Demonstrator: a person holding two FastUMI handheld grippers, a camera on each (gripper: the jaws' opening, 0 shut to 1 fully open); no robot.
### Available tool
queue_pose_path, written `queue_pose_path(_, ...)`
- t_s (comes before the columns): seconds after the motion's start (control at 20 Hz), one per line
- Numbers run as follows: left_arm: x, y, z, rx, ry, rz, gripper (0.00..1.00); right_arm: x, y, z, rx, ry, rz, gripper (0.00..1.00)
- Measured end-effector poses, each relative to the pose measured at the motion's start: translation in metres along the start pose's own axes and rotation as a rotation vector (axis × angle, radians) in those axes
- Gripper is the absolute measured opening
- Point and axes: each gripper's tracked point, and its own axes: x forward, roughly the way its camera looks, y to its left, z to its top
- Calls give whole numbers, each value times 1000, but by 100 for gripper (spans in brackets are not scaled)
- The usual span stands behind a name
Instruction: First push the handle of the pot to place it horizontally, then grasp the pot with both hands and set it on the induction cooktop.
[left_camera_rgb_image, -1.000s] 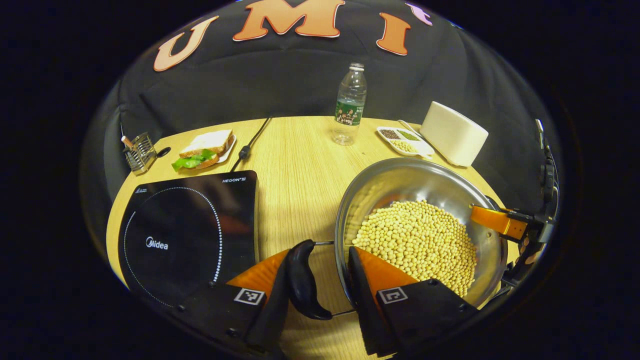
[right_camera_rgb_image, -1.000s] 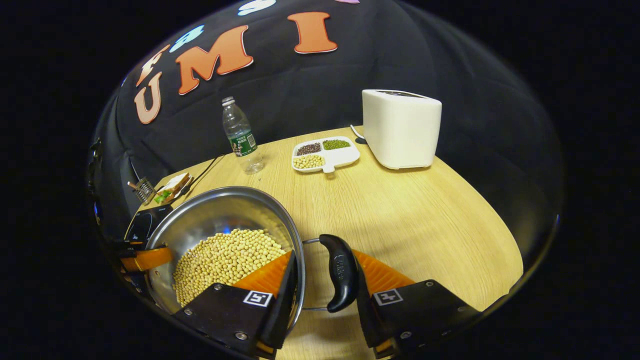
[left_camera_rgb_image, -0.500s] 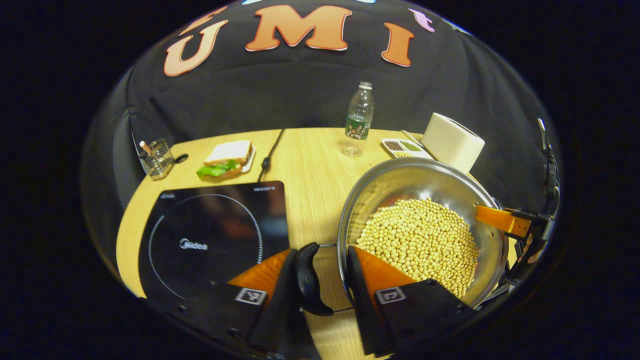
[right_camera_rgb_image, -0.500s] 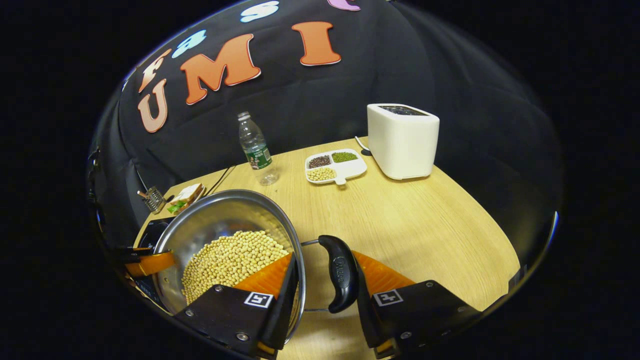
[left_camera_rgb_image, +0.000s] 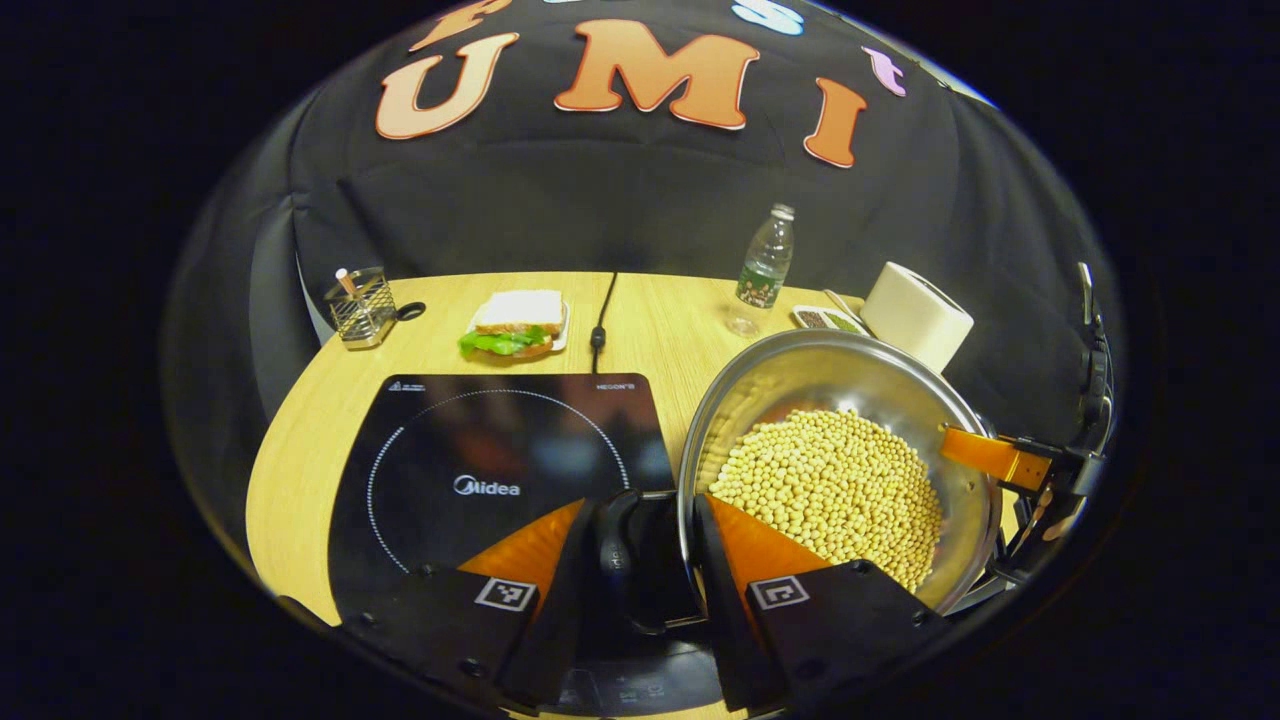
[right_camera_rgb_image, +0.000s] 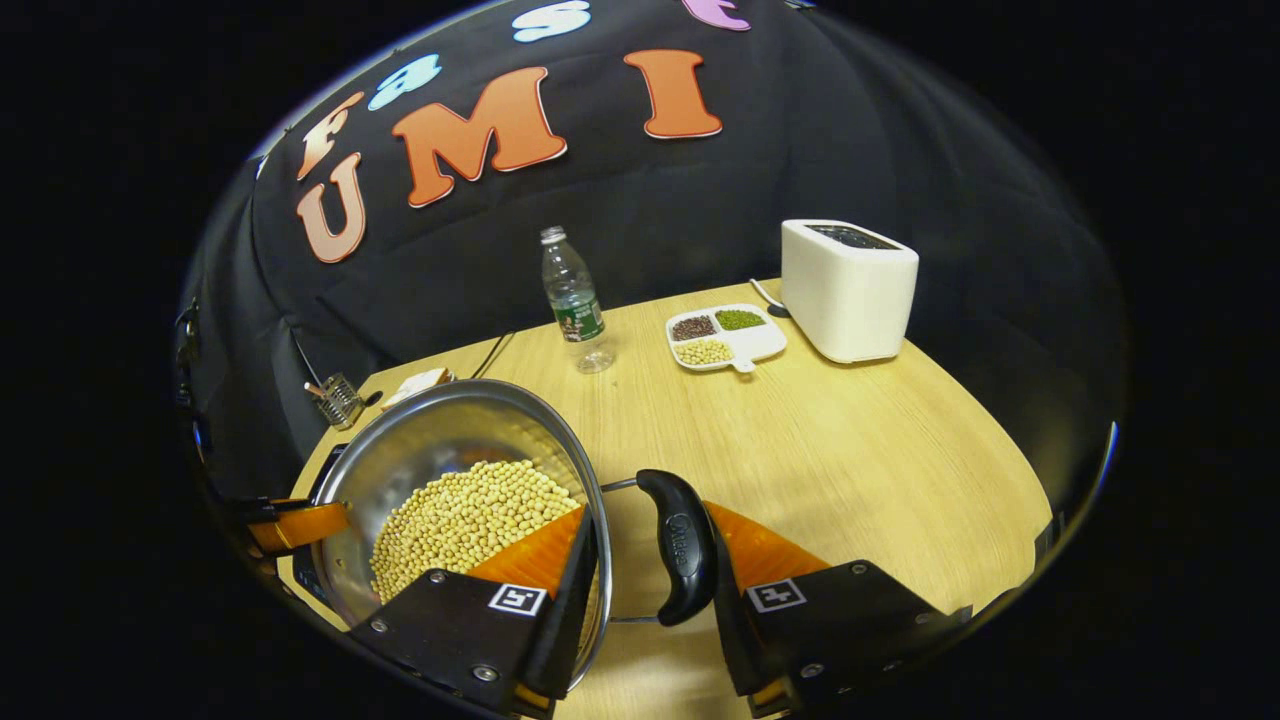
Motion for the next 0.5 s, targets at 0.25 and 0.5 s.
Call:
queue_pose_path(0.25,-12,48,4,-10,-9,37,58,4,47,0,-15,5,35,57)
queue_pose_path(0.5,-15,89,7,-4,-8,78,58,16,82,-16,1,55,75,56)
